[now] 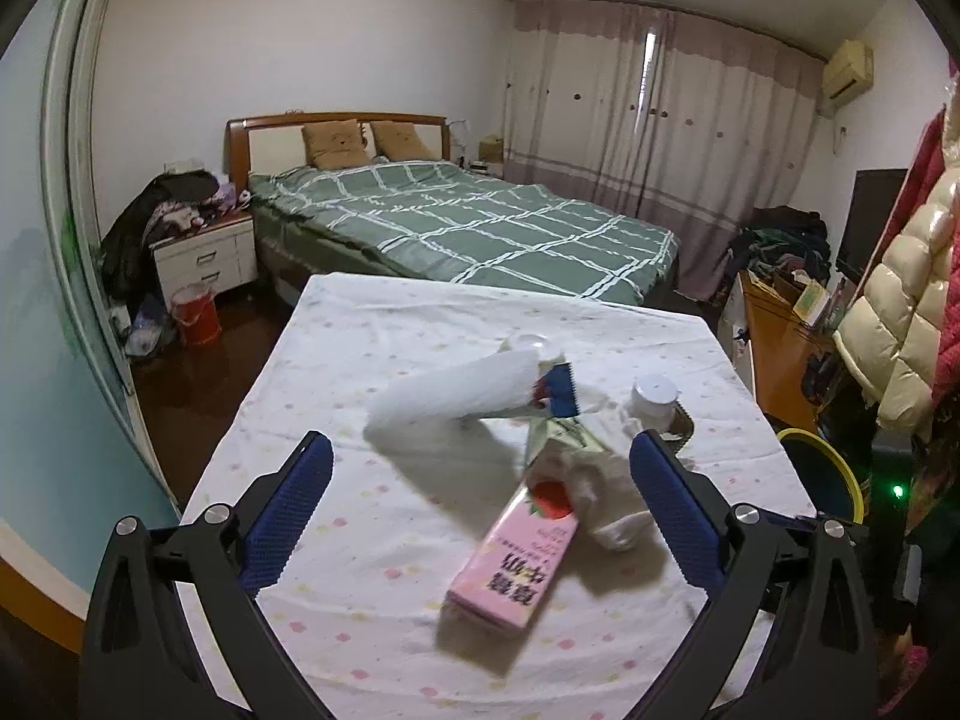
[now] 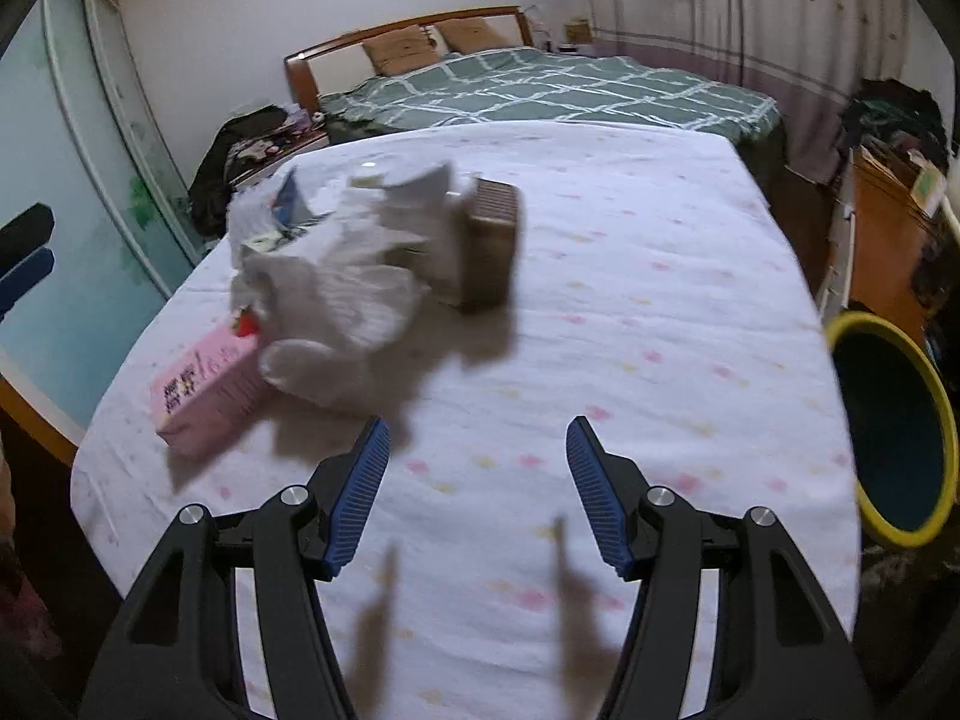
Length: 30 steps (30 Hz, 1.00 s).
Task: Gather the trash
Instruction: 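Grasp the crumpled white tissues with the right gripper and lift them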
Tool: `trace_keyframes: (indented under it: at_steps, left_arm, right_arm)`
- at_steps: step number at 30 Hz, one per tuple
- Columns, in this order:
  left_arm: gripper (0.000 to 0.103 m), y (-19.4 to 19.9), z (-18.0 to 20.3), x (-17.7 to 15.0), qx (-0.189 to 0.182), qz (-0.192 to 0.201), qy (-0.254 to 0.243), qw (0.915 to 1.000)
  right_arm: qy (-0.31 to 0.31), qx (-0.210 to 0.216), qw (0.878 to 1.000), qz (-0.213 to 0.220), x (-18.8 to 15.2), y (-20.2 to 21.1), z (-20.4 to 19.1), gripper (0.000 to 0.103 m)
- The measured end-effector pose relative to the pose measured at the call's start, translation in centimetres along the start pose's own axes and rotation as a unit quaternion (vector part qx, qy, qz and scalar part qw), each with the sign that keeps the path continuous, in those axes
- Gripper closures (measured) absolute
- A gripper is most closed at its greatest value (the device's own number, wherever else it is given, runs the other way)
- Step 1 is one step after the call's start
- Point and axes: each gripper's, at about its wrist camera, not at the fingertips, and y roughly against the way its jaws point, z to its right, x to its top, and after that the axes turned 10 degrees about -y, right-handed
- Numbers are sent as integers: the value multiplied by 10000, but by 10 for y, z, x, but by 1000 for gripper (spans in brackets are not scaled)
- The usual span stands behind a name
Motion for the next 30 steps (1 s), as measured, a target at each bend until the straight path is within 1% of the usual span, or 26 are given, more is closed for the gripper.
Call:
trace_keyframes:
  at_steps: [2,4,8,11,13,14,15,16,17,21,23,30]
  left_arm:
    - [5,0,-9,-5,22,-14,54,10000]
    - [5,0,-11,-8,31,-31,106,9999]
    - [5,-3,-18,-12,30,-73,214,9997]
    - [5,-4,-21,-17,10,-91,237,9997]
    - [5,-5,-22,-18,8,-102,238,9997]
    - [5,-6,-23,-19,3,-114,247,9996]
    - [5,-7,-21,-18,0,-123,253,9996]
    - [5,-8,-22,-19,-2,-133,260,9996]
    - [5,-9,-22,-19,-4,-146,271,9995]
    - [5,-10,-21,-20,-46,-176,291,9994]
    - [5,-11,-19,-19,-64,-183,272,9994]
    - [5,-10,-14,-18,-97,-161,236,9995]
  right_arm:
    - [-15,145,9999,-25,6,-3,-9,44]
    - [86,227,9997,37,14,-5,-22,44]
    - [315,266,9991,110,25,-10,-44,45]
    - [423,219,9989,25,27,-20,-57,45]
    - [476,172,9987,-61,27,-27,-60,59]
    - [505,150,9986,-95,27,-29,-61,70]
    - [519,154,9985,-97,27,-30,-63,79]
    - [542,188,9983,-91,27,-29,-64,83]
    - [554,225,9982,-77,26,-28,-63,92]
    - [584,391,9974,151,34,-9,-64,96]
    - [591,587,9961,287,44,8,-65,96]
    - [659,993,9898,784,76,63,-71,96]
